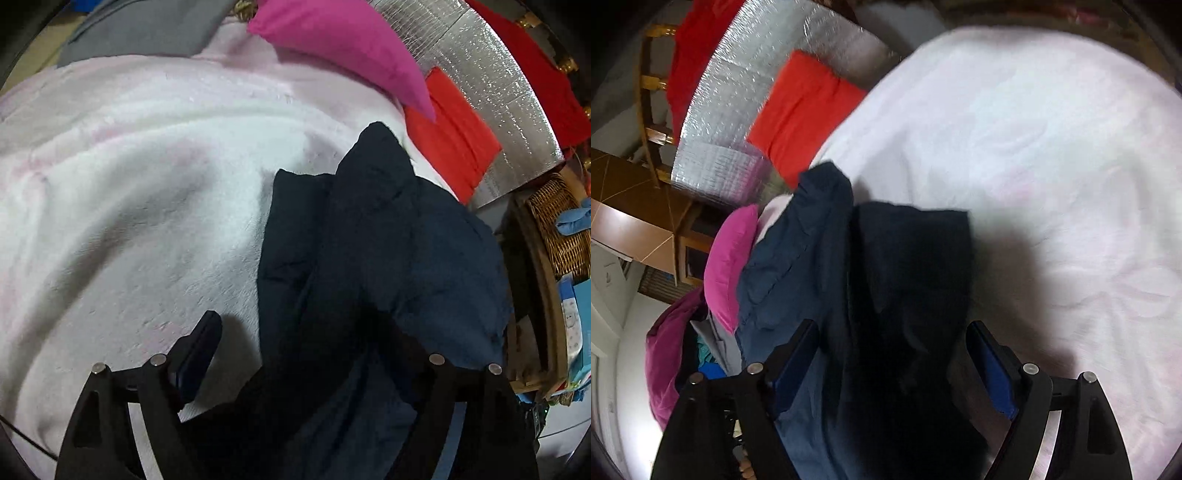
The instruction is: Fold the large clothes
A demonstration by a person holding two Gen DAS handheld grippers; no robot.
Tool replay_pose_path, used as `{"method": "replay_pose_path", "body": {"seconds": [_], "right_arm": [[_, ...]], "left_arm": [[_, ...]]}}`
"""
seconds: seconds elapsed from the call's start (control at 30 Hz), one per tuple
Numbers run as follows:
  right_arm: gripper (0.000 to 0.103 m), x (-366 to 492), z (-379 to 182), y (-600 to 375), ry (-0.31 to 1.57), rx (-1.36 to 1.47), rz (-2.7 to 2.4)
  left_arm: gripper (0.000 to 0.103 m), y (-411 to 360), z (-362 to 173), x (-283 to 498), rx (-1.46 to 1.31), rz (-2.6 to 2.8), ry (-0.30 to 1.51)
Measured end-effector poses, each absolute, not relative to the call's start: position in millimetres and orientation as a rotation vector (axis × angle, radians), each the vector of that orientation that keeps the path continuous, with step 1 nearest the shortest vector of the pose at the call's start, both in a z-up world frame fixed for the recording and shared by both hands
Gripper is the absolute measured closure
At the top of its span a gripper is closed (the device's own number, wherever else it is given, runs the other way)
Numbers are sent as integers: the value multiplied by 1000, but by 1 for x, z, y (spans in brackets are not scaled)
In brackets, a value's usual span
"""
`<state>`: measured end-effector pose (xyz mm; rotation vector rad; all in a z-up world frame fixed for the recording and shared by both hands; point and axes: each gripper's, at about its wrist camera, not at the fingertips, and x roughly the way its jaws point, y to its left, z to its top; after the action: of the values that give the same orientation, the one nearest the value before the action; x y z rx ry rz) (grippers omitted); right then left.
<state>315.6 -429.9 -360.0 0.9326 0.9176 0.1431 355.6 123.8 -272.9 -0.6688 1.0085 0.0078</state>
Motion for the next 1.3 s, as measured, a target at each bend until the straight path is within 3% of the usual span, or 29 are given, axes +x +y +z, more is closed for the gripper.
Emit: {"method": "replay_pose_path", "body": {"seconds": [0.1,0.17,0.23,0.3,0.33,0.43,0.57,0.7,0.9,1.03,1.23,1.3], "right_arm": [[17,332,-371,-419,946,947,156],[24,337,-371,-407,971,890,138],[46,337,-361,-396,950,821,111],[56,333,-345,-388,900,762,92],[57,332,-339,-385,881,720,81],[56,334,-340,-373,892,587,25],[51,333,-351,-384,937,667,5],[38,320,-334,-392,952,636,-54],[29,290,-299,-416,785,642,-149],[29,293,-296,-413,739,670,-95],[28,320,-311,-372,829,549,-94],[37,324,-320,-367,865,520,-108]], "left_arm": [[19,123,-273,353,-658,27,987],[19,117,-269,355,-612,42,963],[19,108,-263,355,-537,65,933],[19,99,-258,354,-467,88,913],[19,94,-256,353,-429,99,901],[19,80,-251,350,-342,117,871],[19,65,-244,349,-246,144,844],[19,63,-241,345,-193,155,827],[19,56,-241,348,-157,167,813],[19,58,-241,347,-143,176,811],[19,55,-242,346,-130,183,812],[19,55,-243,347,-130,183,813]]}}
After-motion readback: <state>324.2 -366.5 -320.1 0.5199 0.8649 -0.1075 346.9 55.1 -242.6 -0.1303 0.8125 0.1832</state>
